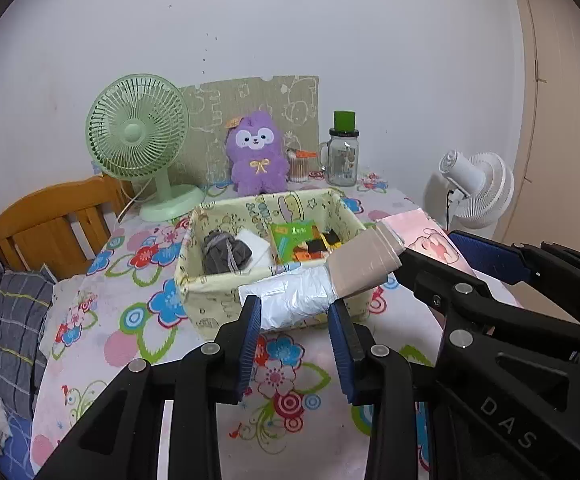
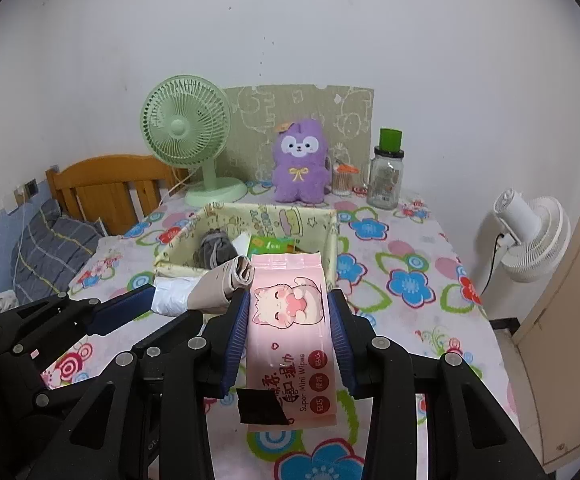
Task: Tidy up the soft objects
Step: 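Carry the rolled towel and pink pack over the basket with both tools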
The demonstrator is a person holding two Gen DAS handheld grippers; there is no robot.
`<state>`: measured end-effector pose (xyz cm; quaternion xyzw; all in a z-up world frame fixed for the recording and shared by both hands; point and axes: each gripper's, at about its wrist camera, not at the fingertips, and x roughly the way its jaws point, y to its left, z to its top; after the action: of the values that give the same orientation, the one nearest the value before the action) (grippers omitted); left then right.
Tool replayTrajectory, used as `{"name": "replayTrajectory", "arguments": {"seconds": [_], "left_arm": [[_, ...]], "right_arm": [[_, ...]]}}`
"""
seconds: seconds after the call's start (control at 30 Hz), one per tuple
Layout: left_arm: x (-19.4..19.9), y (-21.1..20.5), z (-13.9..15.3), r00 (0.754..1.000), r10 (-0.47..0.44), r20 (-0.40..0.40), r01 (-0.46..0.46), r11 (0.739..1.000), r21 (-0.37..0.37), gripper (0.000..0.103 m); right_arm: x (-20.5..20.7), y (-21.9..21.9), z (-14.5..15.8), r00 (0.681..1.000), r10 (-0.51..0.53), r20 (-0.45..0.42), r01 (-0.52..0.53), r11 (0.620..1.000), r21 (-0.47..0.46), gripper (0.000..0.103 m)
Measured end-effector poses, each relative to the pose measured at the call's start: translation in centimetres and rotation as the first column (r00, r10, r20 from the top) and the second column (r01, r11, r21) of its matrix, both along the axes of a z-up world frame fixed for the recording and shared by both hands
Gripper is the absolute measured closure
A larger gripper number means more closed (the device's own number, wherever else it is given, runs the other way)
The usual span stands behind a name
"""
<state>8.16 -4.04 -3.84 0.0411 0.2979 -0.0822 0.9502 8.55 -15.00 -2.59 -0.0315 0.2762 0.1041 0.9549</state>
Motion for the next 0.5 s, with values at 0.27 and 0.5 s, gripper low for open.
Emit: {"name": "replayTrajectory", "arguments": {"seconds": [0.27, 0.5], "left_arm": [[1.6, 0.4, 0.9, 1.000, 0.003, 0.018, -0.003, 1.000, -0.005, 0.069], [3.6, 0.8, 1.2, 1.000, 0.016, 0.022, -0.016, 1.000, -0.011, 0.069]], "right_arm": [[1.7, 0.4, 0.8, 1.000, -0.002, 0.012, 0.002, 1.000, 0.006, 0.060], [4.0, 1.1, 1.2, 1.000, 0.007, 0.017, -0.007, 1.000, 0.004, 0.060]]}}
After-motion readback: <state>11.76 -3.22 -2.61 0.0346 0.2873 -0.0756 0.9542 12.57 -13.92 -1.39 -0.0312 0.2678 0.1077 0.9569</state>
